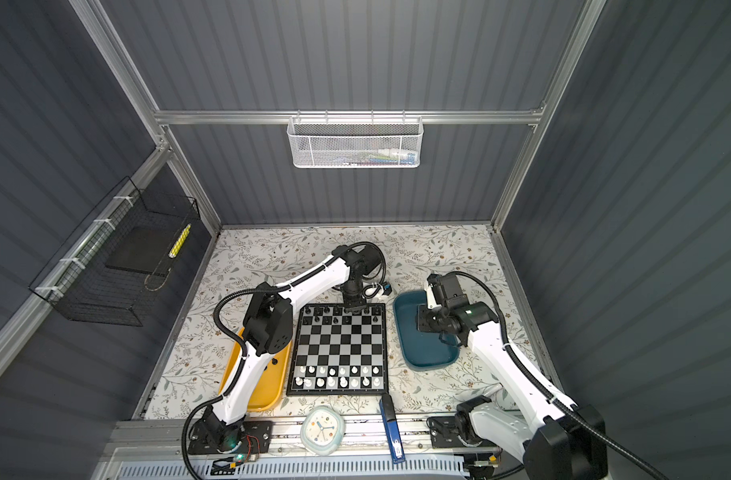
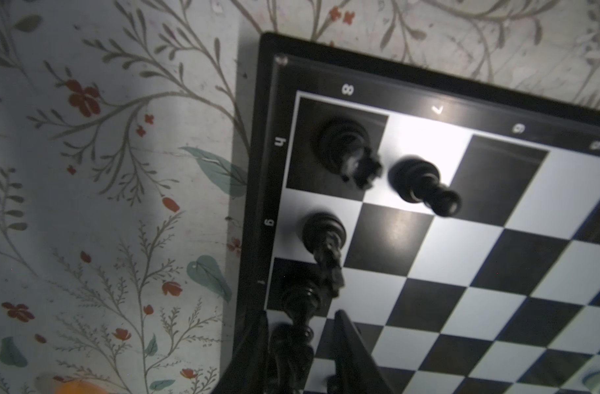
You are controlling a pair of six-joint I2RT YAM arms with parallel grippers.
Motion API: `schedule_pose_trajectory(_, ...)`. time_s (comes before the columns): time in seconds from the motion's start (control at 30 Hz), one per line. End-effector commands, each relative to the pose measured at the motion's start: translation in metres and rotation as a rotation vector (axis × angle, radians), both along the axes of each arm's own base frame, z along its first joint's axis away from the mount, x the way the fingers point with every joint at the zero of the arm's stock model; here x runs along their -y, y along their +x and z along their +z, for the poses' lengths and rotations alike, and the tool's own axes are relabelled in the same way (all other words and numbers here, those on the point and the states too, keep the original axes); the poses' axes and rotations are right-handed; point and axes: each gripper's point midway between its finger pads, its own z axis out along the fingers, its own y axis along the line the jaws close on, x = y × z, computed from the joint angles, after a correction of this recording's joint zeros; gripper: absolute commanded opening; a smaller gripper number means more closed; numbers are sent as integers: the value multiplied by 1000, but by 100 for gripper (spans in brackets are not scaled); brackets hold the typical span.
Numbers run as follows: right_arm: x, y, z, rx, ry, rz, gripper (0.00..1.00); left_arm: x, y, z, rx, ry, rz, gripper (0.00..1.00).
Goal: Set up the chess pieces on the board
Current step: 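Lower the black pawn onto the board's farthest rows and open the left gripper, then raise the left gripper and move it back over the yellow tray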
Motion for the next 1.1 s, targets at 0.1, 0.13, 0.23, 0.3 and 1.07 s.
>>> schedule_pose_trajectory(0.1,3,-2,-1,5,-11,-2,30,2,1,8,18,1,-15,38)
schedule_pose_trajectory(0.13,4,-2,0,7,-11,-4,30,2,2,10,24,-1,-15,39)
schedule_pose_trajectory(0.23,4,-1,2,12,-11,-4,30,4,5,18,44,-13,-15,41)
schedule_pose_trajectory(0.3,4,-1,3,15,-10,-4,30,6,6,23,51,-25,-13,43)
schedule_pose_trajectory(1.07,18,-10,53,119,-37,-28,31,-55,-42,136,84,-110,36,44)
